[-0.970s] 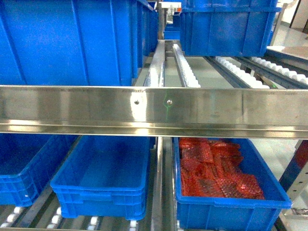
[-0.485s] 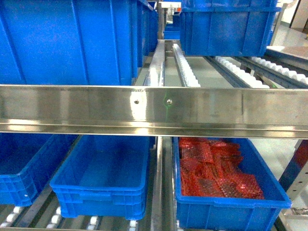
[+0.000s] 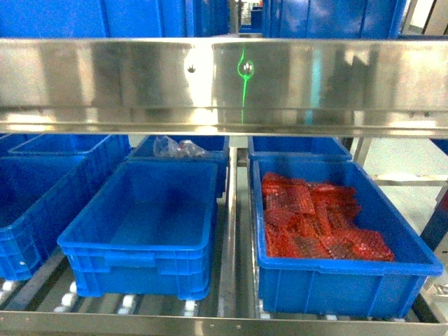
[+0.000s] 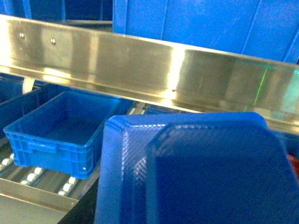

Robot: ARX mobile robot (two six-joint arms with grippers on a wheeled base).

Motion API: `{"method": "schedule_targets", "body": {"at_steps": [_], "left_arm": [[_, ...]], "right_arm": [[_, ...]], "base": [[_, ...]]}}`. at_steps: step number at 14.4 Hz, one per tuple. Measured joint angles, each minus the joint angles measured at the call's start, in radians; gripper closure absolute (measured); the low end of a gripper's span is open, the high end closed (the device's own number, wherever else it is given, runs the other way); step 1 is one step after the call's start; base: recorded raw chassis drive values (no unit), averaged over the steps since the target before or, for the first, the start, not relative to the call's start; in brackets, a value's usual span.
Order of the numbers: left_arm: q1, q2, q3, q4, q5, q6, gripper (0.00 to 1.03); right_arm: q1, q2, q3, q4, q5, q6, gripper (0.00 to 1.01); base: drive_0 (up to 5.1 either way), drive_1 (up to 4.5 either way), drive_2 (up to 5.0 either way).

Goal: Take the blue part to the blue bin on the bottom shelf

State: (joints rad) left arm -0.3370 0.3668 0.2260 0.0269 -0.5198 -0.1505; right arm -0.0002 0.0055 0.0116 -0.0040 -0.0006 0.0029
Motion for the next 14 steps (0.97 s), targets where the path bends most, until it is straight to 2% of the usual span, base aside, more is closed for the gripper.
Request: {"method": "schedule_targets", "body": {"at_steps": [14], "left_arm": [[0.000,0.000,0.000,-0.001,0.000,0.000,0.60]], "right_arm": [[0.000,0.000,0.000,-0.001,0.001,0.000,0.03]], "base": [[0.0,0.00,0.0]]}}
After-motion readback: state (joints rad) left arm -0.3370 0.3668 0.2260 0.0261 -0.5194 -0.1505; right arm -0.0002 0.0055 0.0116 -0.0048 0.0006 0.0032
